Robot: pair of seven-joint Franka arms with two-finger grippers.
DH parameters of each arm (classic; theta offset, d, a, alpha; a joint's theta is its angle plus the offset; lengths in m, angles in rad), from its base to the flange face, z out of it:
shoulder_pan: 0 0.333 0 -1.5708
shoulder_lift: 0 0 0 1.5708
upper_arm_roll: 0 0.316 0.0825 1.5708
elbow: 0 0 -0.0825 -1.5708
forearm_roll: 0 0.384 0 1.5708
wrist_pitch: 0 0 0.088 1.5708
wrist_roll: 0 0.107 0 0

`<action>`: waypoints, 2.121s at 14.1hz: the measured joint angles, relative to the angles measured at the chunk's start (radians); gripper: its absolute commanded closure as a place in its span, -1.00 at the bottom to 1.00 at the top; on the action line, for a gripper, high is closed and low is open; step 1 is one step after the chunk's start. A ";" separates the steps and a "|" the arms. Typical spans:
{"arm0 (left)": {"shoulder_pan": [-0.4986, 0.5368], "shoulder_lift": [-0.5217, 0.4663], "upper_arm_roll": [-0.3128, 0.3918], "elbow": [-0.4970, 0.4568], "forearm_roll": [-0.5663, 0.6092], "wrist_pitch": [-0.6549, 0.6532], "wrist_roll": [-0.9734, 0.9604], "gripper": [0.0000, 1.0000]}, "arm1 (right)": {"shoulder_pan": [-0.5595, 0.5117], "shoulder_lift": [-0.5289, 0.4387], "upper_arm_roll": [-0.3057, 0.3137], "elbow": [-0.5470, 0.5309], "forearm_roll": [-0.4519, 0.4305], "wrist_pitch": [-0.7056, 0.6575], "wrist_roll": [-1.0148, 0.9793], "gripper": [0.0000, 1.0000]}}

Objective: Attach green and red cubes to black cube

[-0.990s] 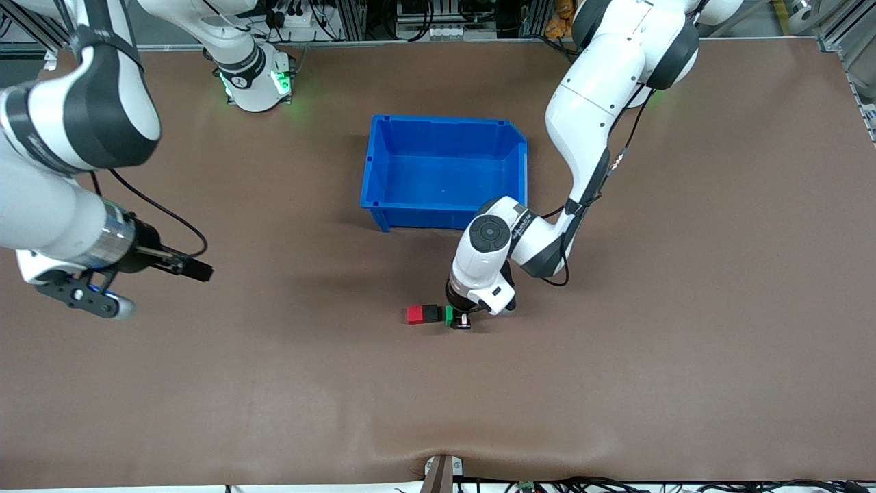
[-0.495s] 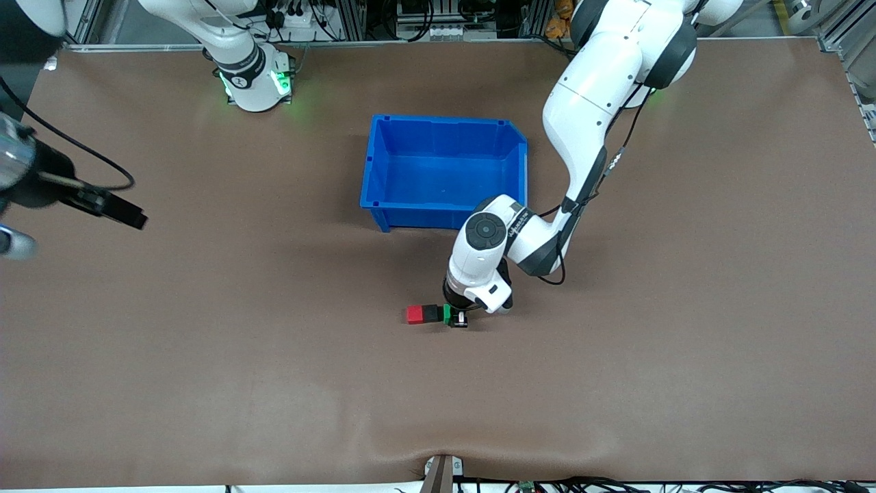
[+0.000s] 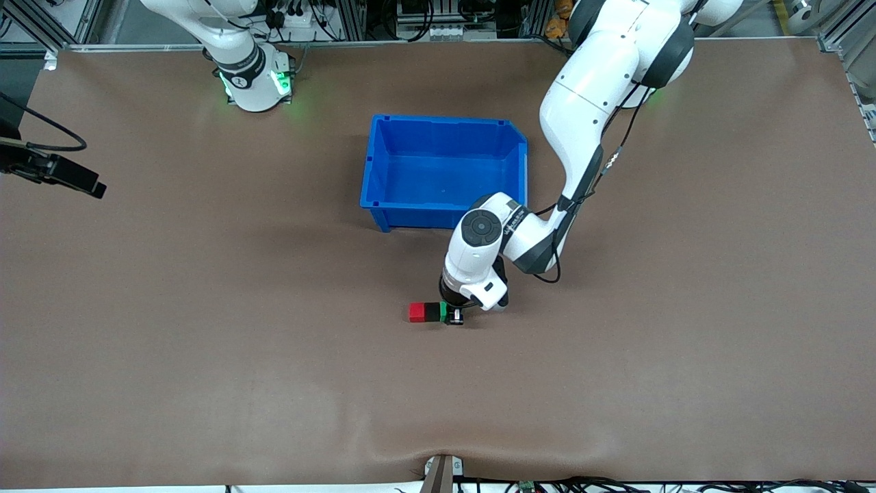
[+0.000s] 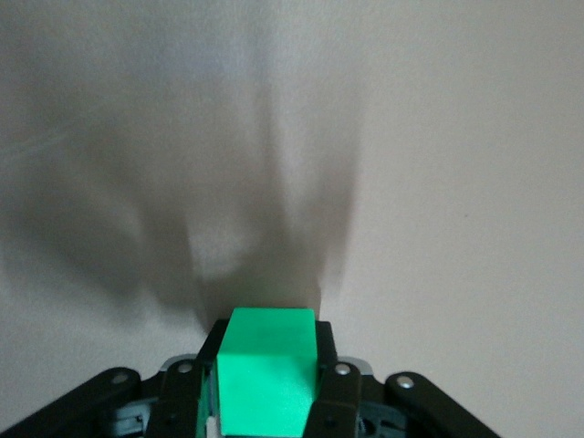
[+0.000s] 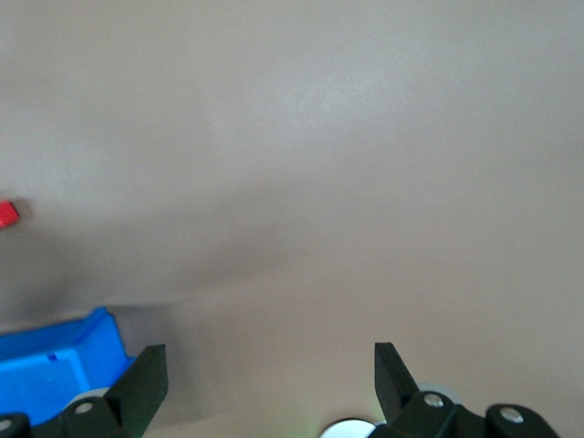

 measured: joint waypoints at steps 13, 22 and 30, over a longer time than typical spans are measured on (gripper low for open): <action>0.011 -0.140 0.032 0.028 0.046 -0.200 0.095 -1.00 | 0.066 -0.191 -0.143 -0.213 0.036 0.104 -0.150 -1.00; 0.313 -0.433 0.014 -0.091 0.038 -0.361 0.595 -1.00 | 0.076 -0.165 -0.144 -0.196 0.009 0.093 -0.151 -1.00; 0.585 -0.692 -0.063 -0.222 -0.090 -0.589 1.130 -1.00 | 0.068 -0.165 -0.150 -0.196 0.054 0.088 -0.151 -1.00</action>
